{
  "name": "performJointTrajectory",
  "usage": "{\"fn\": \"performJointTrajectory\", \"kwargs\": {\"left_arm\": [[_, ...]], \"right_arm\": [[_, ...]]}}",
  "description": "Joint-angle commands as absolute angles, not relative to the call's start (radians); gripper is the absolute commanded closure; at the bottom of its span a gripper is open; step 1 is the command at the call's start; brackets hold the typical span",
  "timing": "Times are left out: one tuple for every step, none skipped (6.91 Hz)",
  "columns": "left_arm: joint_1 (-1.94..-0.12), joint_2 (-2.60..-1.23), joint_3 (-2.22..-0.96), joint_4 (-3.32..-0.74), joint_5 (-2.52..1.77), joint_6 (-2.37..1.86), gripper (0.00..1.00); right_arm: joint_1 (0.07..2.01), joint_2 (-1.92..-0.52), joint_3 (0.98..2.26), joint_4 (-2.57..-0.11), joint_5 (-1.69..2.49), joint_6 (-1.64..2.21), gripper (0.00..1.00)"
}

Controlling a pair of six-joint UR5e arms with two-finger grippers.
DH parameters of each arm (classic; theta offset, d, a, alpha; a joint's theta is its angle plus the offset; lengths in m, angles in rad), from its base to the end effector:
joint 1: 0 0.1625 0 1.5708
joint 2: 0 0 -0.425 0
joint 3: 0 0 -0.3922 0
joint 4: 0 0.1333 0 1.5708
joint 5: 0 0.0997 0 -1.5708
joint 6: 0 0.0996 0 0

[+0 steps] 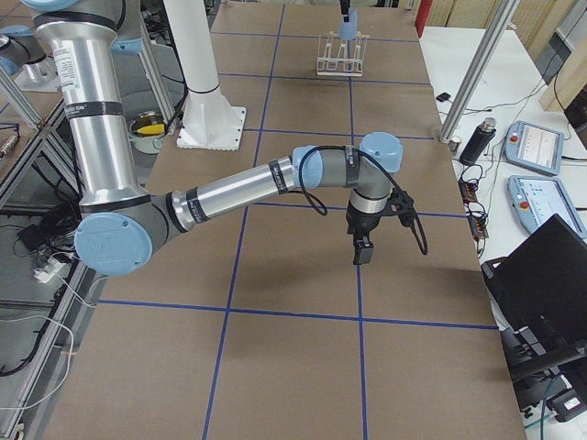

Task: Hang cup on cup holder
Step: 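Lower the cup onto a rack peg with the left gripper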

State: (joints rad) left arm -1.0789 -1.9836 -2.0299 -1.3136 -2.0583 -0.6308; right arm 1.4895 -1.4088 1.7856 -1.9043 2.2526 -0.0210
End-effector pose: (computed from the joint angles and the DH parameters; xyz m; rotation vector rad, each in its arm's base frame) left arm 0.1858 -0.5301 0.2659 0.2584 0.7194 0.0177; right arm 0.0268 -0.5401 0.5106 0.0210 -0.6830 -0.1131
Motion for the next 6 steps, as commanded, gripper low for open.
{"fn": "performJointTrajectory", "kwargs": {"left_arm": [[-1.081, -2.011, -1.945, -1.318, -2.043, -0.588, 1.00], [-1.081, -2.026, -1.922, -1.321, -2.033, -0.588, 1.00], [-1.081, -2.042, -1.899, -1.321, -2.031, -0.586, 1.00], [-1.081, -2.048, -1.879, -1.328, -2.031, -0.586, 1.00], [-1.081, -2.049, -1.862, -1.347, -2.031, -0.586, 1.00], [-1.081, -2.049, -1.855, -1.348, -2.031, -0.586, 1.00]], "right_arm": [[1.489, -1.413, 1.787, -1.910, 2.258, -0.021, 0.00], [1.489, -1.413, 1.789, -1.908, 2.266, -0.021, 0.00], [1.489, -1.413, 1.790, -1.910, 2.275, -0.021, 0.00], [1.489, -1.413, 1.790, -1.910, 2.275, -0.020, 0.00], [1.489, -1.413, 1.790, -1.910, 2.275, -0.021, 0.00], [1.489, -1.413, 1.790, -1.910, 2.275, -0.021, 0.00]]}}
